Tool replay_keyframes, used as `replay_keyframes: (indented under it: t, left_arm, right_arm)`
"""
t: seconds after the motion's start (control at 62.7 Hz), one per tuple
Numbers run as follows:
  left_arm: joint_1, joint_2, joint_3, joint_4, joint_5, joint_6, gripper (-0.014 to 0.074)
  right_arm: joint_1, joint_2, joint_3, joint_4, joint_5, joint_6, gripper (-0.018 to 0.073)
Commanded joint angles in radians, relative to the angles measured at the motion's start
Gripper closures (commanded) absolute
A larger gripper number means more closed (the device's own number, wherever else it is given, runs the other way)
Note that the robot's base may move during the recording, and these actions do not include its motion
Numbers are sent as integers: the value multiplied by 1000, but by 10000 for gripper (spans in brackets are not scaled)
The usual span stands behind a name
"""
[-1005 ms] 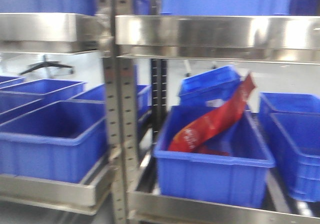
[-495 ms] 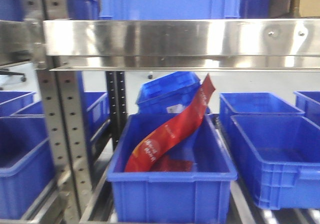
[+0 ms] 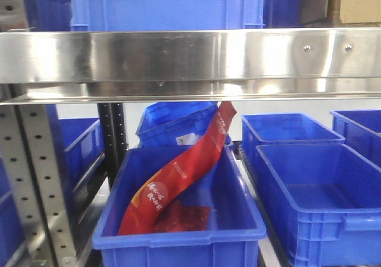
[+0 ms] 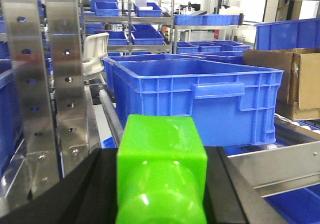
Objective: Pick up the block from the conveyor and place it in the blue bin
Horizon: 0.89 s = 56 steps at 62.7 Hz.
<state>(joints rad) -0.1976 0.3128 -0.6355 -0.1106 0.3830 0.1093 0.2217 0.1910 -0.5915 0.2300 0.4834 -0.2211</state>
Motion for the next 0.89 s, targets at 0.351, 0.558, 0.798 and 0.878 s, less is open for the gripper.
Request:
replay_keyframes:
  t: [0.351,0.558,0.798,0.878]
  left_arm:
    - [4,-4,-8,2,-19,3,707]
    - [4,-4,-8,2,-19,3,707]
    - [4,-4,-8,2,-19,3,707]
    - [4,-4,-8,2,-19,3,707]
  right_arm:
    - [-1,-3,1,-8,-21,-8,727]
    - [-1,-3,1,-8,-21,-8,727]
    - [-1,-3,1,-8,-21,-8,727]
    - [-1,-3,1,-8,-21,-8,727]
